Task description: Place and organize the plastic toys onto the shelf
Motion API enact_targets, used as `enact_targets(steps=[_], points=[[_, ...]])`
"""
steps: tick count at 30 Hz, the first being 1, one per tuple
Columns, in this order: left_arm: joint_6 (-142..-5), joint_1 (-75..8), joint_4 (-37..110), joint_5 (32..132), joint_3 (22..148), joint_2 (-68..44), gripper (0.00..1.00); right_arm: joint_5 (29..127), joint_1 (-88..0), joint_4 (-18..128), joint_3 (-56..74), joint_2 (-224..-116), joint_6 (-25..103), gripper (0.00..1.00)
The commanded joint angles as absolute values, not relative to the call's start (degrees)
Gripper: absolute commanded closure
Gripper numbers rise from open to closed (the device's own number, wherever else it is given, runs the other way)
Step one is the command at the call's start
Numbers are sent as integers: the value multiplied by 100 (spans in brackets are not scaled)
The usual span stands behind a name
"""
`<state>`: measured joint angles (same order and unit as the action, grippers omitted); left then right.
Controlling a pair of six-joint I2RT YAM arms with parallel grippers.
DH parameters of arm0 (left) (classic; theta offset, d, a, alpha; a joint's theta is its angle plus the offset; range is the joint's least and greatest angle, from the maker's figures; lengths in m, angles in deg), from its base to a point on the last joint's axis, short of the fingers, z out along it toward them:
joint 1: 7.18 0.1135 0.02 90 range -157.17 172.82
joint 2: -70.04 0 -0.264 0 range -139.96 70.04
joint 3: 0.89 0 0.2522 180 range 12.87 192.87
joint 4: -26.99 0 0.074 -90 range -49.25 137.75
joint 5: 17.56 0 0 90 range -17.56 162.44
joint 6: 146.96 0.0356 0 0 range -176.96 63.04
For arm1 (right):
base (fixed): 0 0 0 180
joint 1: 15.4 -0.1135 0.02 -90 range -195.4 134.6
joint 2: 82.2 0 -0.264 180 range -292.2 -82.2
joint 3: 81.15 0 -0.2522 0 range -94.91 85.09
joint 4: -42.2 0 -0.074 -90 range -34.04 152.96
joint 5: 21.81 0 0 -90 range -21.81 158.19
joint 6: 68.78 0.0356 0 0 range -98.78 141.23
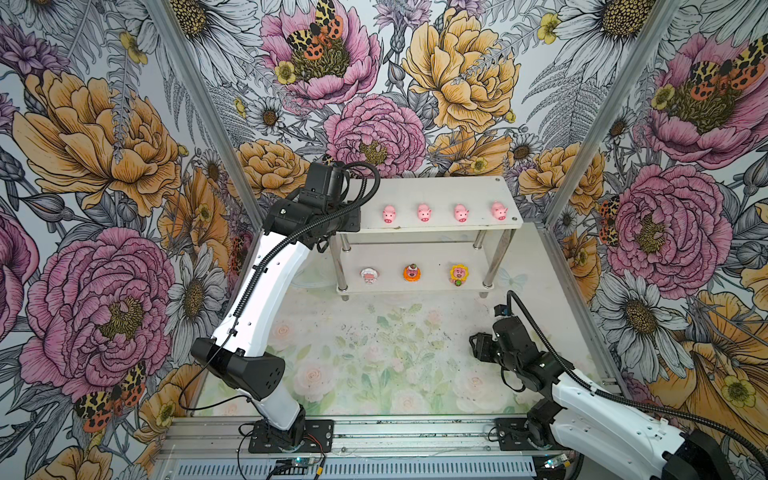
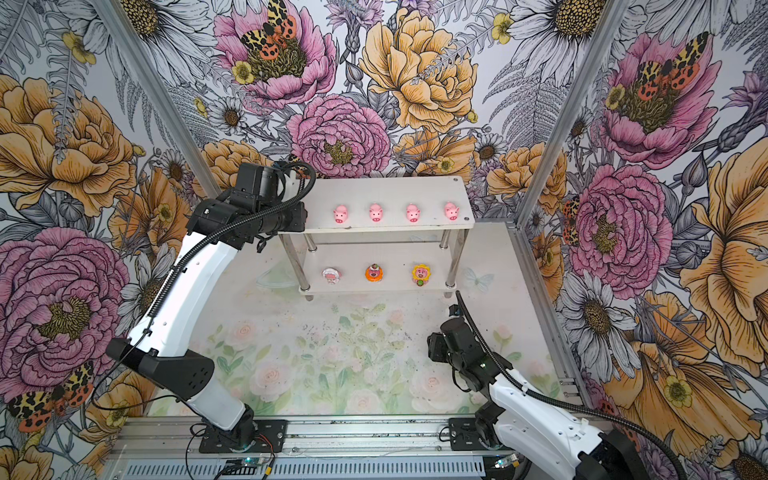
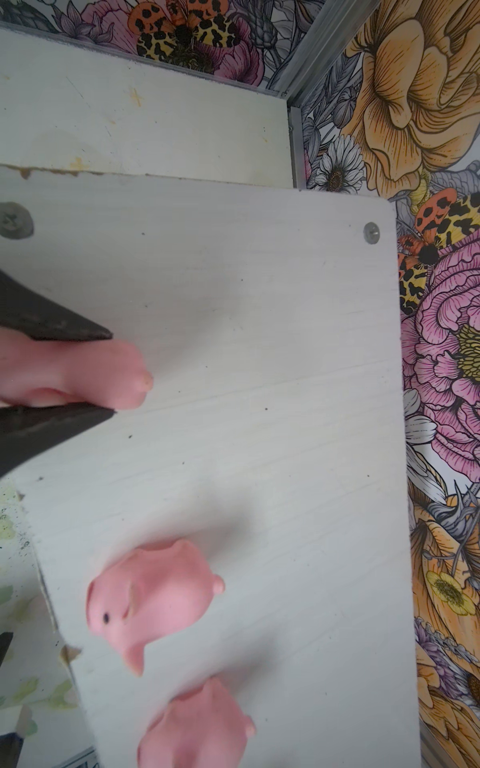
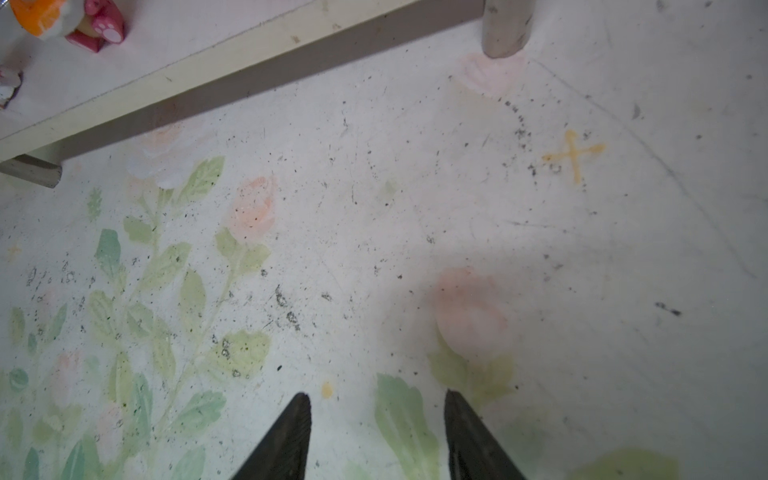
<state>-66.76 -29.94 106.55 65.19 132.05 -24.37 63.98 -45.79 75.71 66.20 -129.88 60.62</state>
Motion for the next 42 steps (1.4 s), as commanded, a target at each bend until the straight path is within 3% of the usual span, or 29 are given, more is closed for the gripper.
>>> enact_targets(steps=[1, 6, 21, 22, 25, 28, 33, 36, 37, 38, 40, 42], points=[[-6559, -2931, 10679, 6359, 13302, -2564, 73, 6372, -4541, 7336, 6632, -12999, 6088, 46], [-6566, -2926, 10673, 6271, 13274, -2591, 69, 6363, -4540, 7327, 6626, -13016, 6091, 46], [-6610, -3083, 10675, 5820, 13548, -2068, 17, 6221, -4521, 7498, 6526, -12894, 5940, 45], [-6604, -3131, 10665, 5716, 13544, -1948, 2, 6176, -4503, 7571, 6472, -12855, 5893, 44], [-6609, -3346, 10579, 5219, 13308, -1413, 1, 5961, -4465, 7868, 6230, -12750, 5669, 42], [-6547, -3780, 10003, 4656, 12303, -562, 1, 5686, -4429, 8071, 5925, -12686, 5325, 42], [-6537, -4171, 8298, 4126, 9461, 1299, 1, 4561, -4414, 8219, 5497, -12599, 5010, 39], [-6432, -4165, 7246, 3931, 7774, 2366, 1, 3326, -4366, 8187, 5324, -12561, 5095, 31], [-6358, -4156, 6930, 3956, 7316, 2657, 1, 2944, -4356, 8189, 5269, -12550, 5063, 19], [-6119, -4154, 6513, 4094, 6762, 2989, 1, 2584, -4350, 8161, 5227, -12518, 4994, 0], [-5784, -4167, 5859, 4134, 5860, 3538, 1, 2186, -4285, 7828, 5229, -12472, 4471, 0], [-5692, -4193, 5378, 3518, 5129, 3925, 1, 2248, -4107, 7428, 5286, -12497, 3684, 0]])
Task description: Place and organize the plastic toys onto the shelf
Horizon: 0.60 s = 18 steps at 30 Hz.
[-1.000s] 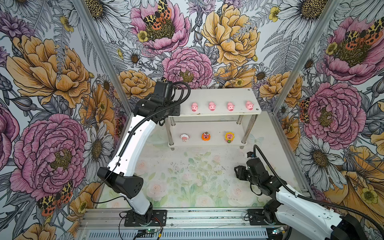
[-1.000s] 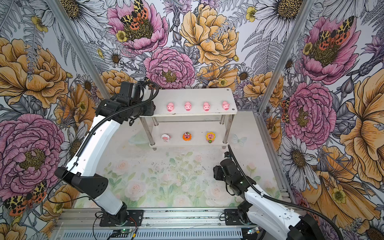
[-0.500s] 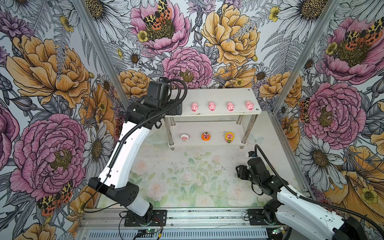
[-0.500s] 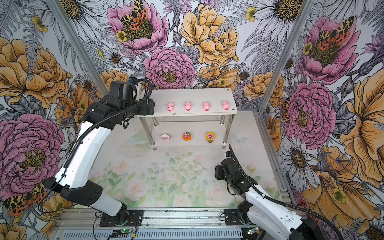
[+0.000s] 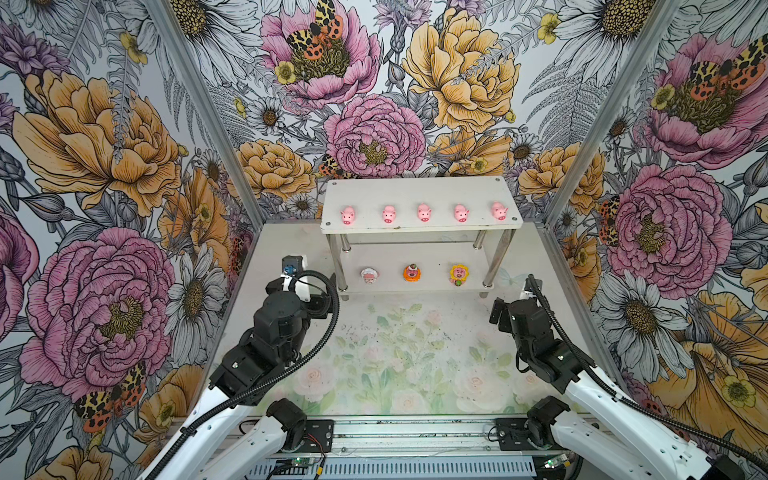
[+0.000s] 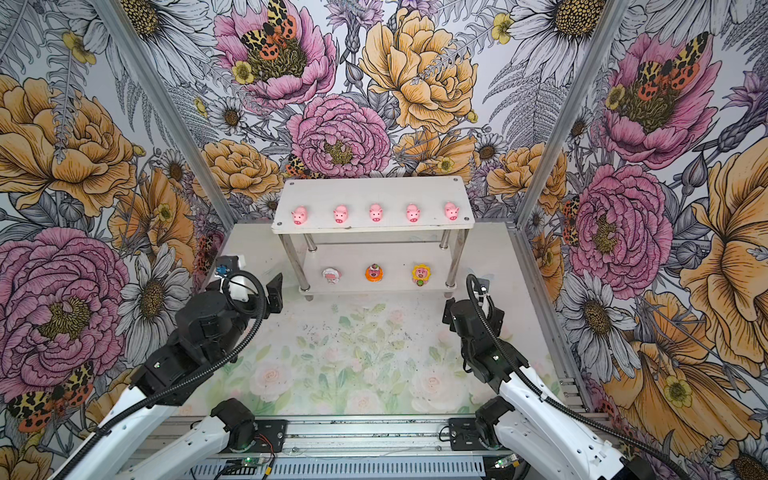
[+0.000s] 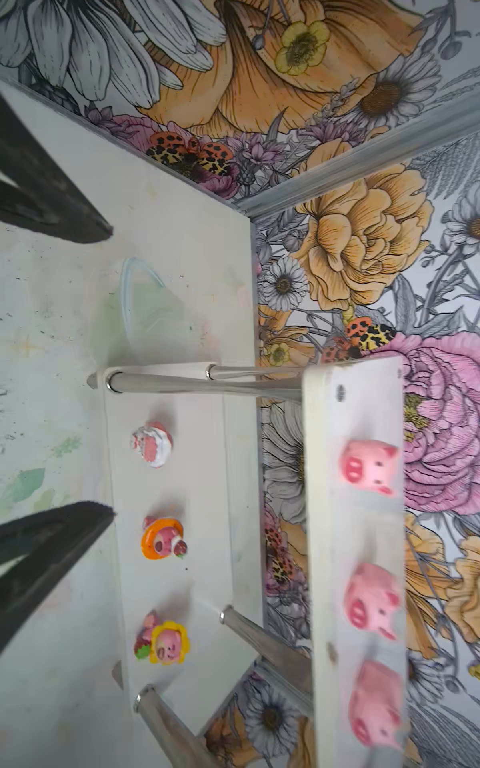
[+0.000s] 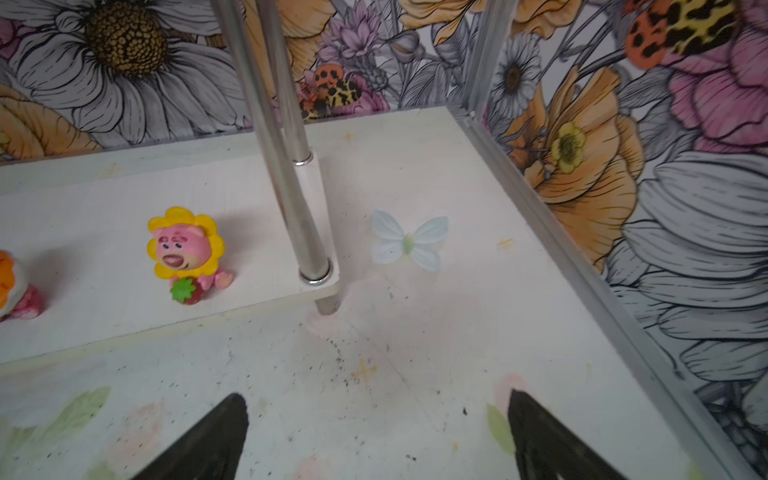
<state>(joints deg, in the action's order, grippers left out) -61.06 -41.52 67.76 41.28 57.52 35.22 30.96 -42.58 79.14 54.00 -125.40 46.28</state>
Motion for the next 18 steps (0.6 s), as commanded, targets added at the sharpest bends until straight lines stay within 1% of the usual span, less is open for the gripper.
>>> enact_targets(steps=[1, 4, 6, 10, 13, 15, 18], points=[[-5628, -4196, 5146, 3128, 4820, 4077, 1, 2407, -3976, 7166, 5373, -12545, 3365, 0], [-5207, -4099, 4379, 2437, 3875, 4309, 1, 3114, -3658, 5833, 6003, -12710, 2211, 0], [-5182, -3965, 4013, 2284, 3345, 4300, 1, 3248, -3495, 4999, 6393, -12836, 2230, 0], [-5392, -3340, 3716, 2822, 2631, 4112, 2, 3771, -2874, 4411, 6634, -13375, 2528, 0], [-5411, -2816, 3177, 3249, 2123, 4067, 1, 4018, -2439, 3965, 6763, -13994, 2687, 0], [-5457, -2417, 2750, 3502, 1873, 4105, 1, 4170, -2217, 3985, 6613, -14304, 2763, 0], [-5544, -1780, 2252, 4118, 1647, 4179, 1, 4461, -1925, 3553, 6533, -14676, 2849, 0]])
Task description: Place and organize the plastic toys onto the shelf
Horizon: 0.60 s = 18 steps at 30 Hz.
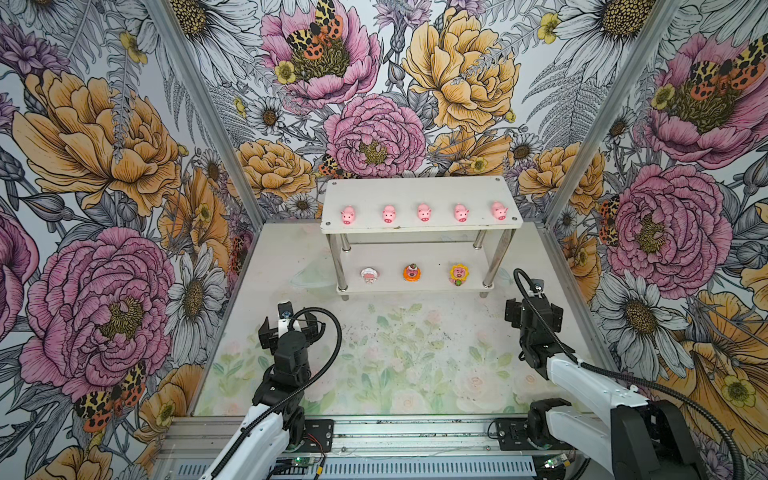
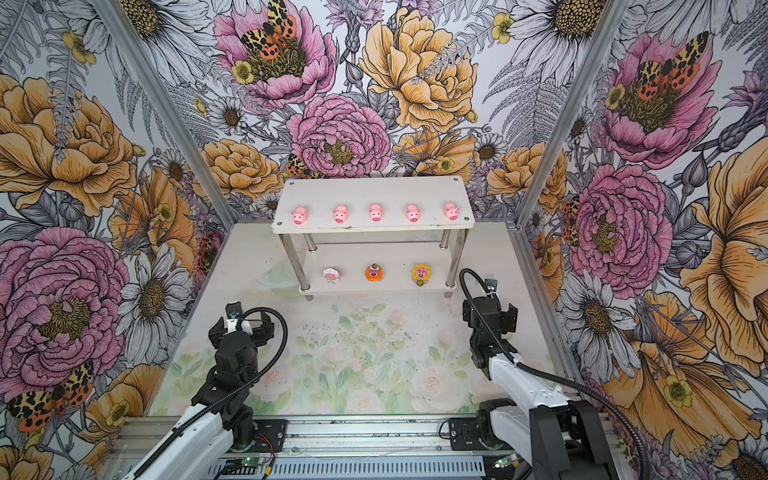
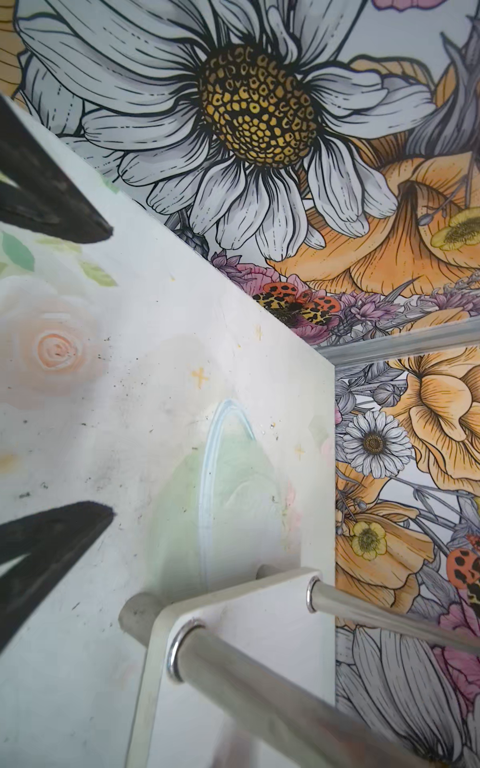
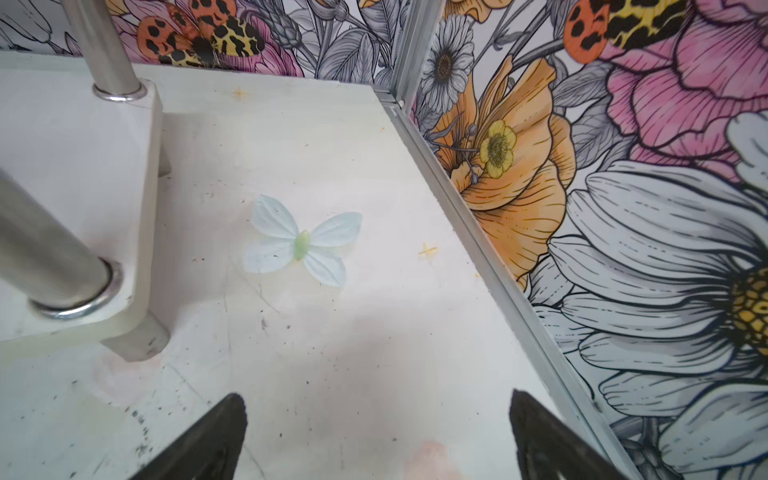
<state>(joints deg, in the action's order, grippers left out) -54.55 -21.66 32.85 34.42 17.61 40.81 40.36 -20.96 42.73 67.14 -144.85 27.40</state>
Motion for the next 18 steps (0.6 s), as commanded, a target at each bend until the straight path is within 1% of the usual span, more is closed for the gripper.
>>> enact_targets(steps=[1, 3, 6, 8, 10, 12, 14, 16, 18], points=[[-5658, -1538, 2067, 4333, 1569, 4161, 1, 4593, -1793, 3339, 6513, -14805, 2855, 0], [-5910, -1061, 1704, 4775, 1464, 4018, 1, 4702, -1598, 3052, 6488, -15008, 2892, 0], [-6202, -441, 1103, 5564, 1475, 3408, 1, 5068, -1346, 2521, 6422, -15363, 2825, 0], [-6274, -305, 628, 5995, 1633, 2639, 1, 5311, -1244, 2172, 6343, -15643, 2732, 0], [-6145, -364, 480, 6410, 2010, 1812, 1, 5485, -1193, 1940, 6256, -15877, 2648, 0], [-5982, -519, 325, 6262, 2381, 1081, 1, 5662, -1129, 2191, 6042, -16023, 2622, 0], [-5827, -621, -181, 6135, 2575, 409, 1, 5916, -1091, 2303, 5965, -16077, 2533, 0], [-5776, -652, -574, 6186, 2717, -51, 1, 6041, -1062, 2268, 5996, -16050, 2453, 0], [-5701, -651, -630, 6166, 2943, -390, 1, 6152, -1024, 2238, 6037, -16012, 2480, 0]])
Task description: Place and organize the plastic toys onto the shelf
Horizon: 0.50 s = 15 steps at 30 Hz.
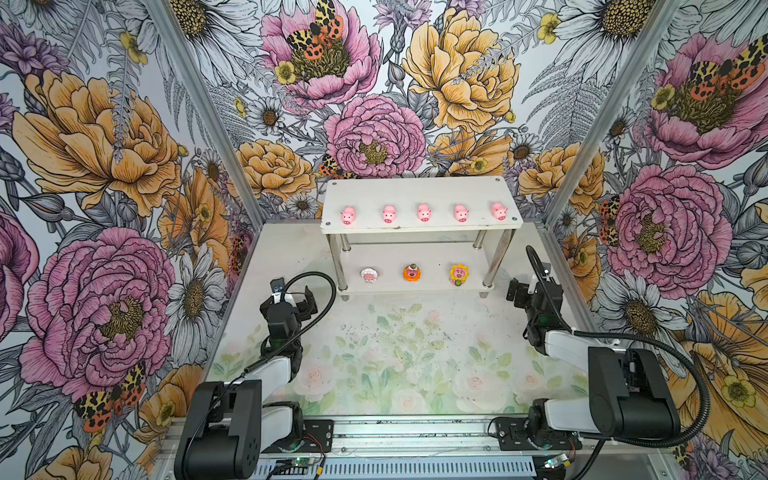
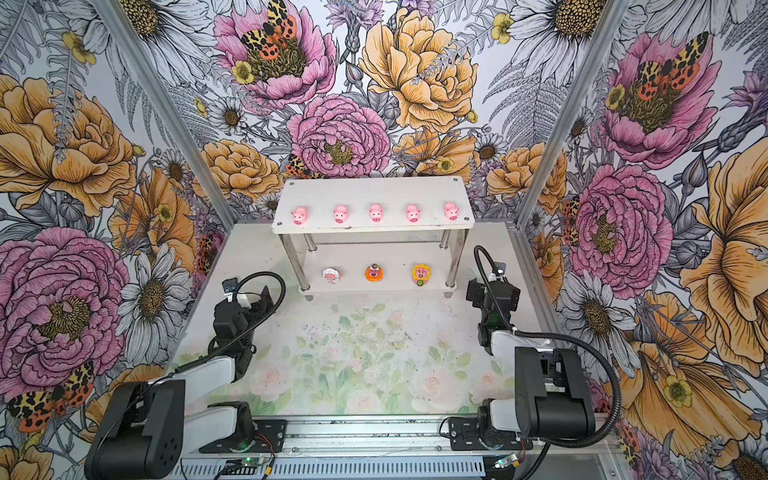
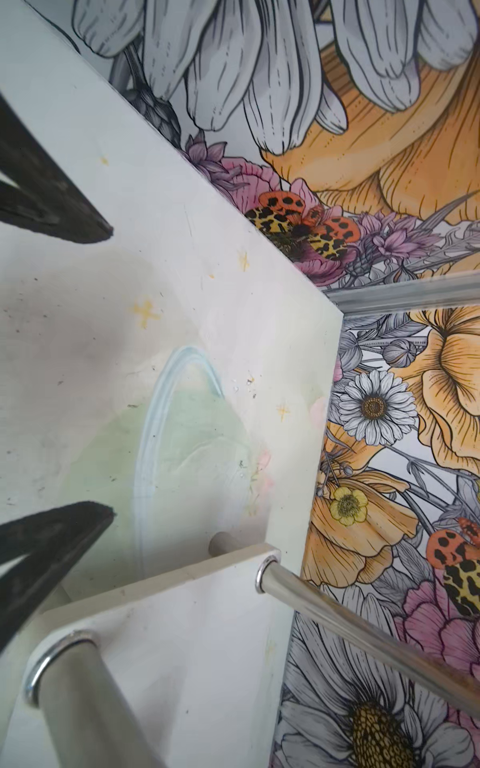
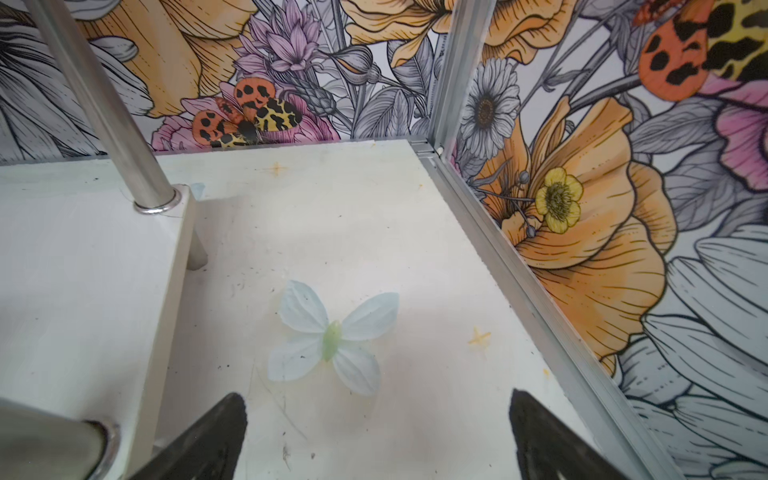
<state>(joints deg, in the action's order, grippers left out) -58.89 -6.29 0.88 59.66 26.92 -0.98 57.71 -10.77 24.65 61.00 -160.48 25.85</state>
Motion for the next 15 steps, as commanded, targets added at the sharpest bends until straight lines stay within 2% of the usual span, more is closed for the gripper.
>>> enact_targets(steps=[1, 4, 6, 8, 11, 13, 15], points=[[-5727, -617, -588, 6142, 3099, -555, 1, 6185, -994, 2200, 6063, -15993, 2490, 0], [-5902, -380, 240, 6491, 3713, -898, 1, 6304, -893, 1976, 6223, -15888, 2861, 0], [-5944, -386, 213, 6636, 3787, -1007, 1, 6561, -821, 1397, 6513, -15867, 3222, 0], [-5785, -564, -1146, 6782, 3156, -1192, 1, 6569, -816, 1058, 6667, -15860, 3331, 0], [-5332, -1078, -3893, 5875, 2467, -2340, 1, 6290, -819, 559, 6857, -15982, 3303, 0], [-5338, -1185, -2985, 5641, 2618, -1953, 1, 6141, -756, -164, 7046, -16321, 3467, 0], [-5367, -1063, -1932, 6003, 3133, -1899, 1, 6219, -780, 48, 7026, -16234, 3421, 0]])
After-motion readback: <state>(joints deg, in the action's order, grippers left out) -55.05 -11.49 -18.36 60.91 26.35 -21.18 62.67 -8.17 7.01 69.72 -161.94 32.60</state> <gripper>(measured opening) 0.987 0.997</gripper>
